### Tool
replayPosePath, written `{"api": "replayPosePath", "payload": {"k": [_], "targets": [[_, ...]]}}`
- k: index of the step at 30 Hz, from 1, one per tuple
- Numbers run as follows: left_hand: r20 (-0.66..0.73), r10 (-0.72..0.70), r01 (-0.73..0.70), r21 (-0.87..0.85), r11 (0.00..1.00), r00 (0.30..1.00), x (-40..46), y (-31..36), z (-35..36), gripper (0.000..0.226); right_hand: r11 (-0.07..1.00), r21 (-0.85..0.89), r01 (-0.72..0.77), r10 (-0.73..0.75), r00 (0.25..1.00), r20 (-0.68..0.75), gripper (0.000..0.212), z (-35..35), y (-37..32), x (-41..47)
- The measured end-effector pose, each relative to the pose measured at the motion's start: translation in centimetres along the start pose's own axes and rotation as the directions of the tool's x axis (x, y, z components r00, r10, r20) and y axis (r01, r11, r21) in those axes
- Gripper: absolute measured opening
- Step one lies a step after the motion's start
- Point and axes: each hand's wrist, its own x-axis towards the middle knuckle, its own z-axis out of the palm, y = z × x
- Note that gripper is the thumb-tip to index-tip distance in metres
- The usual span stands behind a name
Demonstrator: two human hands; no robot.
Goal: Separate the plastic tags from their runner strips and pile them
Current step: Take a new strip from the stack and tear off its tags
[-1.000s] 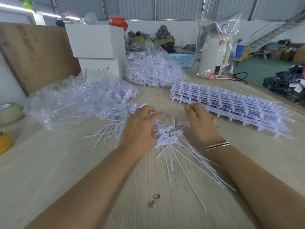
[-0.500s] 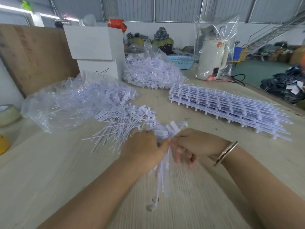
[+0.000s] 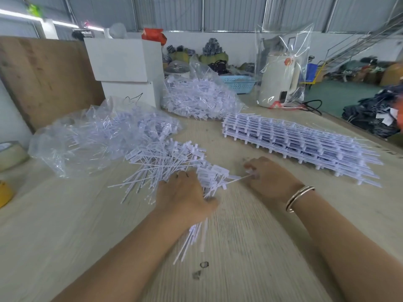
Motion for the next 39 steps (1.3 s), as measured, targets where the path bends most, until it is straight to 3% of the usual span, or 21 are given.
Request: {"api": "replayPosePath", "payload": {"k": [6,12,14,17,20,22,26,30,33,35,37,39], "targets": [[-0.101,0.049,-0.041,0.080,0.996,0.994,0.4,-1.0,-0.4,0.041,0.987,-0.150,-0.050,0.039,0.996,-0.080,0.021,-0.9,0.8,0.5],[-0.156,0.031,-0.038,-0.040,0.998,0.987,1.3,-1.6,-0.2,0.023,0.992,-0.088,-0.091,0.077,0.986,-0.151,0.029,-1.1,1.1,0.4],[-0.163,0.047,-0.060,-0.078,0.995,0.986,1.2,-1.4,-0.1,0.027,0.993,-0.121,0.004,-0.023,0.988,-0.155,0.024,-0.4,0.2,0.4],[-0.081,0.046,-0.058,-0.144,0.988,0.996,1.0,-0.8,0.0,0.060,0.974,-0.110,0.197,-0.206,0.976,-0.077,0.020,1.3,-1.9,0.3],[-0.006,0.034,-0.034,0.004,0.999,0.999,0.6,-0.4,0.2,0.084,0.968,-0.008,0.252,-0.251,0.962,-0.109,0.034,1.6,-2.7,0.0],[-0.027,0.044,-0.041,0.124,0.991,0.999,0.6,-0.2,0.3,0.070,0.968,0.117,0.223,-0.198,0.960,-0.198,0.040,1.3,-2.4,-0.2],[-0.041,0.060,-0.053,0.165,0.985,0.997,0.5,0.3,-0.1,0.038,0.928,0.345,0.141,0.003,0.923,-0.385,0.038,1.0,-1.3,0.2],[-0.294,0.121,-0.119,0.026,0.993,0.948,0.2,0.3,-1.2,0.024,0.907,0.403,0.126,0.069,0.897,-0.436,0.038,0.8,-0.7,0.6],[-0.504,0.011,-0.088,-0.129,0.988,0.863,1.3,-0.7,-2.9,0.013,0.915,0.393,0.092,0.085,0.907,-0.412,0.038,1.0,-0.5,0.7],[-0.456,-0.134,0.045,-0.202,0.978,0.880,2.8,-1.8,-3.6,0.023,0.914,0.394,0.095,0.077,0.914,-0.398,0.037,1.3,-0.5,0.7],[-0.288,-0.244,0.197,-0.180,0.964,0.926,3.9,-2.6,-3.0,0.037,0.919,0.379,0.111,0.044,0.925,-0.378,0.036,1.4,-0.5,0.7],[-0.165,-0.278,0.263,-0.108,0.959,0.946,4.3,-2.9,-1.6,0.044,0.933,0.341,0.114,0.013,0.936,-0.351,0.035,1.4,-0.6,0.7]]}}
